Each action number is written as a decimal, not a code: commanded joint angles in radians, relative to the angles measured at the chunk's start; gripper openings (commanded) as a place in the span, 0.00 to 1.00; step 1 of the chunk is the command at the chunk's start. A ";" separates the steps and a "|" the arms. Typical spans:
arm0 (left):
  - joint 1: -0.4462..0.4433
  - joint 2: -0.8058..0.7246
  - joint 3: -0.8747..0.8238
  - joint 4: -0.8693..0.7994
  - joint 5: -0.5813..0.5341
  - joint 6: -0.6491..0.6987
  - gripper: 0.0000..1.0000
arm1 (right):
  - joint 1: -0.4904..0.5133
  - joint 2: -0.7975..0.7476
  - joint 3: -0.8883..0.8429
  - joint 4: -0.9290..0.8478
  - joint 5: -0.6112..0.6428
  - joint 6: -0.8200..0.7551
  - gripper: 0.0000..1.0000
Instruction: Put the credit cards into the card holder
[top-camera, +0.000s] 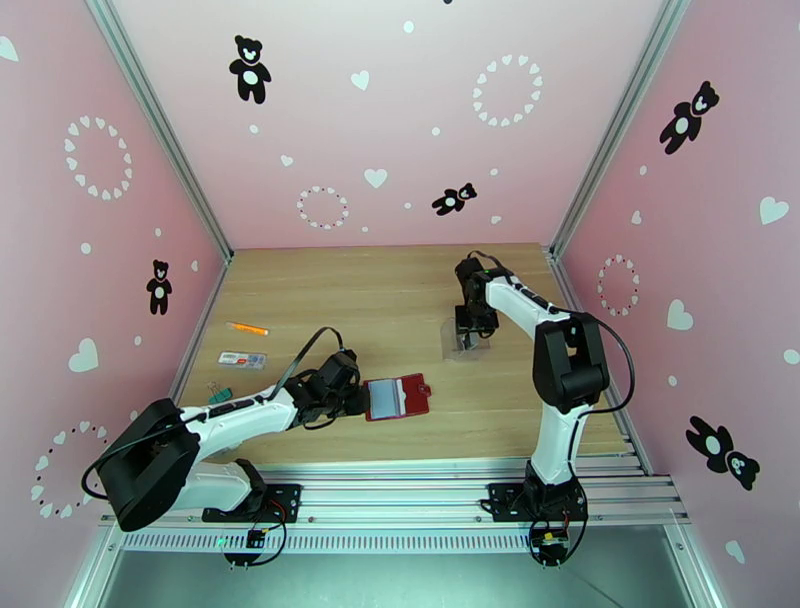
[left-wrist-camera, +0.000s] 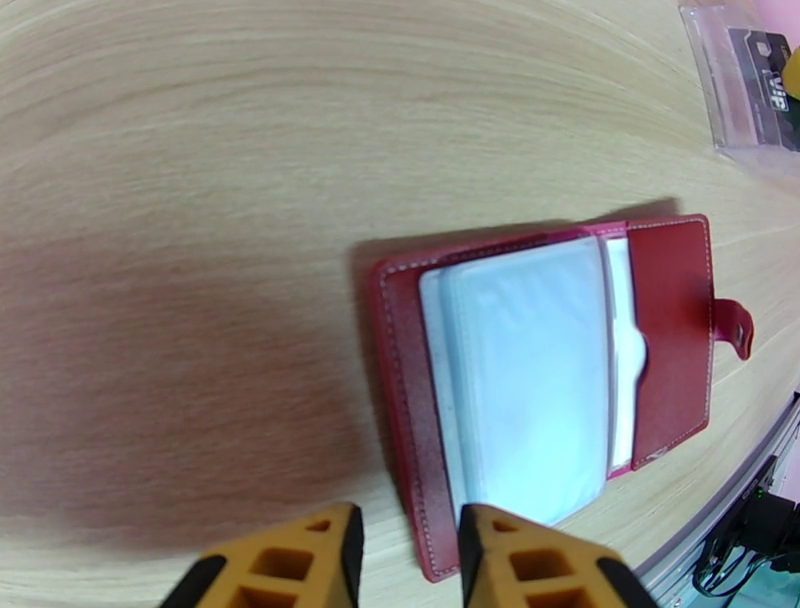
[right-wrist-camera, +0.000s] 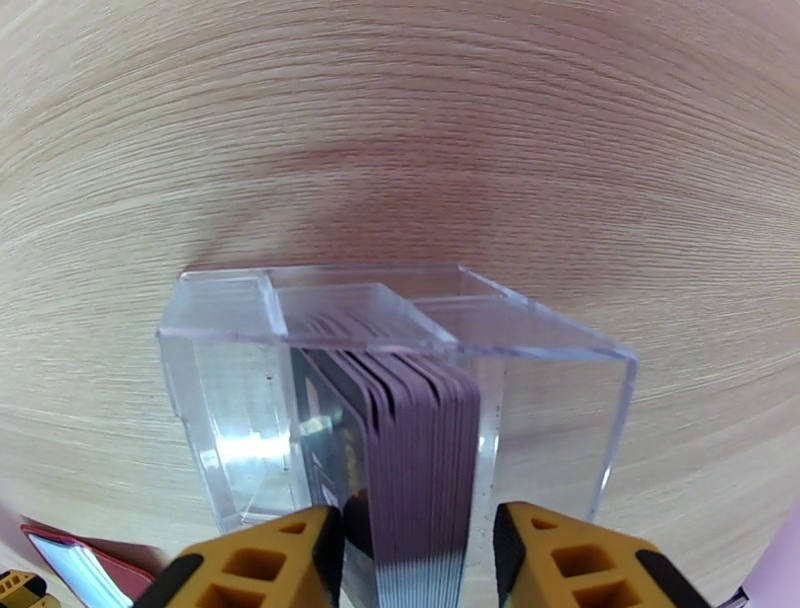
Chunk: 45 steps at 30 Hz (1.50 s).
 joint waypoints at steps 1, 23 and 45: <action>0.008 0.013 -0.009 0.019 0.017 0.011 0.32 | 0.000 -0.047 0.027 -0.057 0.062 -0.013 0.45; 0.006 0.004 -0.009 0.020 0.021 0.009 0.32 | -0.015 -0.151 -0.059 -0.034 -0.044 -0.023 0.53; 0.006 0.018 -0.007 0.026 0.026 0.009 0.32 | -0.019 -0.117 -0.169 0.017 0.010 -0.024 0.48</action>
